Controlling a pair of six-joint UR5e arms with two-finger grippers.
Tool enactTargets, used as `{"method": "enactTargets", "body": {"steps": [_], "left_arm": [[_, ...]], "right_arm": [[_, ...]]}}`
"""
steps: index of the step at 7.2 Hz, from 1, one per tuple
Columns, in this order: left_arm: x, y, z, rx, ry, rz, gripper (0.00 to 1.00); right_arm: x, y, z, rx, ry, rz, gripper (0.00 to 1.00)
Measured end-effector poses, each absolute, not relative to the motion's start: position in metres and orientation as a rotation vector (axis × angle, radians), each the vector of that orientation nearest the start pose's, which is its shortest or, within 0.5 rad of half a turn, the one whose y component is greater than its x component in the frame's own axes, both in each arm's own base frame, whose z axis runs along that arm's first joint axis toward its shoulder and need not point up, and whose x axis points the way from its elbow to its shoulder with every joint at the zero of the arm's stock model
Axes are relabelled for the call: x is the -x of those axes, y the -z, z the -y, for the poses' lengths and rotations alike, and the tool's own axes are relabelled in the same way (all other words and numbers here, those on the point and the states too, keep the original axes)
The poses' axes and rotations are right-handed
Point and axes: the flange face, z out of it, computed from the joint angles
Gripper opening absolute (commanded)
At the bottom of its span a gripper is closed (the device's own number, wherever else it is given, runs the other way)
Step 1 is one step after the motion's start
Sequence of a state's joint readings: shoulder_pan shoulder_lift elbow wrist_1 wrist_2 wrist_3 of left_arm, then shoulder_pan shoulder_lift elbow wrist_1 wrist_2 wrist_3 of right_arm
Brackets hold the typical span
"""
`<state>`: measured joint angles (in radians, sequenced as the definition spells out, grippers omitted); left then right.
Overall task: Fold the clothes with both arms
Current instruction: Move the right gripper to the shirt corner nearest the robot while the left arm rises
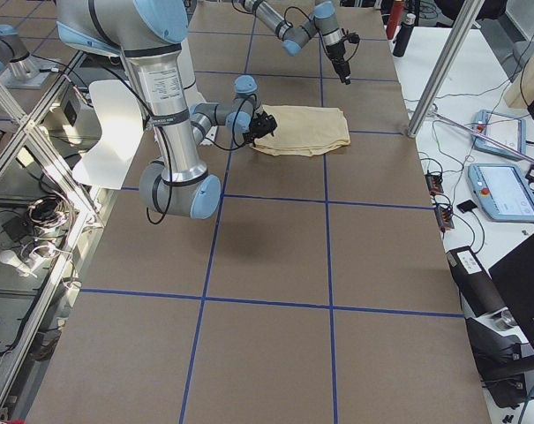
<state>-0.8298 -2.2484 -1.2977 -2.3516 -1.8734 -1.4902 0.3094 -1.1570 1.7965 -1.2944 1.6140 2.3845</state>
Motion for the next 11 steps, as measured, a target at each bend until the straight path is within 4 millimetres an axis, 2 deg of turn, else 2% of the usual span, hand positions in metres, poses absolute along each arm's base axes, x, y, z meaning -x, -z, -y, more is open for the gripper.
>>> {"method": "enactTargets", "body": {"steps": [1,2,3,4,7,11], "left_arm": [[-0.431,-0.283,0.625,-0.280,0.477,-1.185,0.61],[-0.431,-0.283,0.625,-0.280,0.478,-1.185,0.61],[-0.431,-0.283,0.625,-0.279,0.479,-1.185,0.61],[-0.432,-0.282,0.625,-0.278,0.480,-1.186,0.61],[-0.432,-0.282,0.624,-0.276,0.481,-1.187,0.61],[-0.433,-0.276,0.617,-0.269,0.479,-1.205,0.61]], "right_arm": [[0.557,-0.302,0.313,0.278,-1.023,0.911,0.85],[0.557,-0.304,0.315,0.274,-1.026,0.902,0.69],[0.556,-0.306,0.317,0.269,-1.032,0.887,0.41],[0.556,-0.307,0.318,0.262,-1.037,0.868,0.00],[0.553,-0.304,0.318,0.258,-1.042,0.856,0.00],[0.540,-0.288,0.313,0.273,-1.031,0.893,0.00]]}}
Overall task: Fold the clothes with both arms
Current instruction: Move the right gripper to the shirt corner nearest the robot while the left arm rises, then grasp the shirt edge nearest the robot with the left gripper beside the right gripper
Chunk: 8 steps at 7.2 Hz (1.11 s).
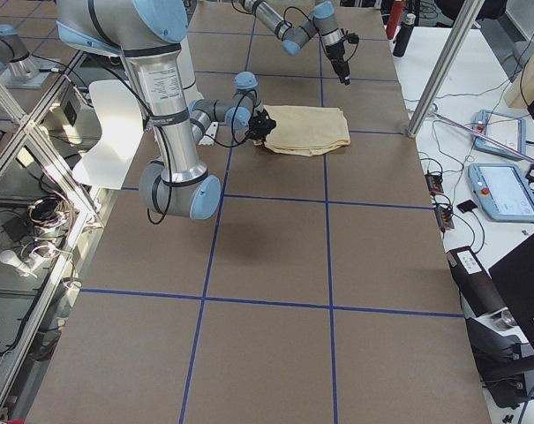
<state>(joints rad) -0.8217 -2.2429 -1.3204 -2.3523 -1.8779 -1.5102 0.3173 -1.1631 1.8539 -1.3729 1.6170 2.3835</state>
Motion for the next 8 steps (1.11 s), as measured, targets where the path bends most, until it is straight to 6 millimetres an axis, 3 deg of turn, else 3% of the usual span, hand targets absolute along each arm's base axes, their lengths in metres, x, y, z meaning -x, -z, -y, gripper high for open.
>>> {"method": "enactTargets", "body": {"steps": [1,2,4,6,8], "left_arm": [[-0.430,-0.272,0.603,-0.251,0.493,-1.230,0.61],[-0.425,-0.275,0.573,-0.219,0.509,-1.263,0.61],[-0.428,-0.282,0.479,-0.111,0.557,-1.320,0.61],[-0.466,-0.278,0.380,-0.008,0.630,-1.283,0.61],[-0.504,-0.284,0.319,0.037,0.662,-1.221,0.60]], "right_arm": [[0.538,-0.286,0.313,0.274,-1.029,0.897,0.00],[0.536,-0.287,0.313,0.275,-1.030,0.896,0.00],[0.529,-0.286,0.310,0.268,-1.027,0.868,0.00],[0.527,-0.285,0.307,0.265,-1.023,0.854,0.00],[0.526,-0.284,0.307,0.264,-1.022,0.852,0.00]]}}
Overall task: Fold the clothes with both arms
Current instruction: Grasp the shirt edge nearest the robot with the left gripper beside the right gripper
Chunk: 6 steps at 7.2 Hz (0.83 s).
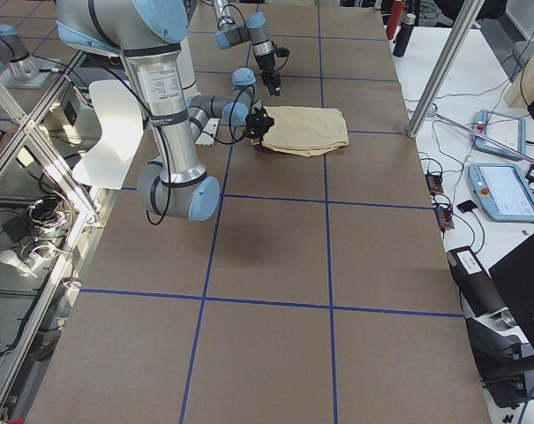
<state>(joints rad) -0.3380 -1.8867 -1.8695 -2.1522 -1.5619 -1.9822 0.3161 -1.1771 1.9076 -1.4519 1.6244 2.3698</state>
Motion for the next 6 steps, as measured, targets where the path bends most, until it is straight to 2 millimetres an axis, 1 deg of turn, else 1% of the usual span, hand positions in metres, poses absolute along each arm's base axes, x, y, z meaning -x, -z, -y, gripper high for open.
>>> {"method": "enactTargets", "body": {"steps": [1,2,5,6], "left_arm": [[-0.516,-0.289,0.305,0.043,0.661,-1.203,0.60],[-0.522,-0.291,0.298,0.047,0.659,-1.195,0.57],[-0.535,-0.293,0.279,0.077,0.634,-1.185,0.55],[-0.538,-0.295,0.271,0.090,0.627,-1.180,0.53]], "right_arm": [[0.526,-0.284,0.307,0.264,-1.020,0.852,0.00],[0.526,-0.284,0.307,0.263,-1.019,0.852,0.00],[0.526,-0.283,0.307,0.263,-1.017,0.853,0.00],[0.526,-0.283,0.307,0.263,-1.017,0.854,0.00]]}}
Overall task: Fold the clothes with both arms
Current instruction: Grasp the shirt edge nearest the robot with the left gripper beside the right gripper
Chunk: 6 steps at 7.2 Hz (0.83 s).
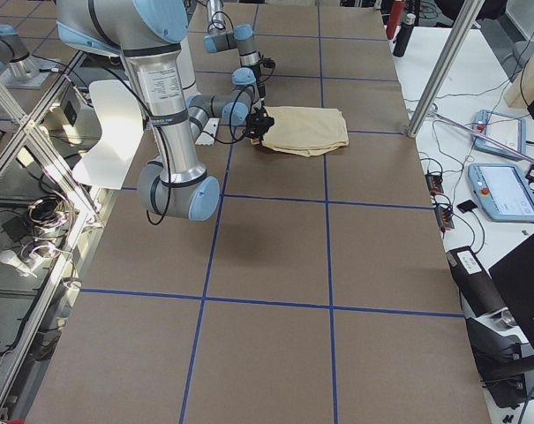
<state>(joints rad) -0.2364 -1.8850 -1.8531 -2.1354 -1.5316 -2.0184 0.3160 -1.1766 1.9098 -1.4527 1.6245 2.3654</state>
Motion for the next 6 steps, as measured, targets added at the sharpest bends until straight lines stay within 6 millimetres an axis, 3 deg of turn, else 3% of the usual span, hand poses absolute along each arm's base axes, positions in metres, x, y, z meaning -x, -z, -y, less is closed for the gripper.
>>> {"method": "enactTargets", "body": {"steps": [1,3,6], "left_arm": [[-0.5419,-0.2953,0.2634,0.103,0.622,-1.177,0.42],[-0.5464,-0.2974,0.2553,0.126,0.632,-1.171,0.00],[-0.5440,-0.2950,0.2538,0.136,0.643,-1.178,0.00]], "right_arm": [[0.5255,-0.2826,0.3065,0.263,-1.017,0.855,0.00],[0.5247,-0.2826,0.3069,0.264,-1.017,0.856,0.00],[0.5239,-0.2835,0.3067,0.264,-1.018,0.854,0.00]]}}
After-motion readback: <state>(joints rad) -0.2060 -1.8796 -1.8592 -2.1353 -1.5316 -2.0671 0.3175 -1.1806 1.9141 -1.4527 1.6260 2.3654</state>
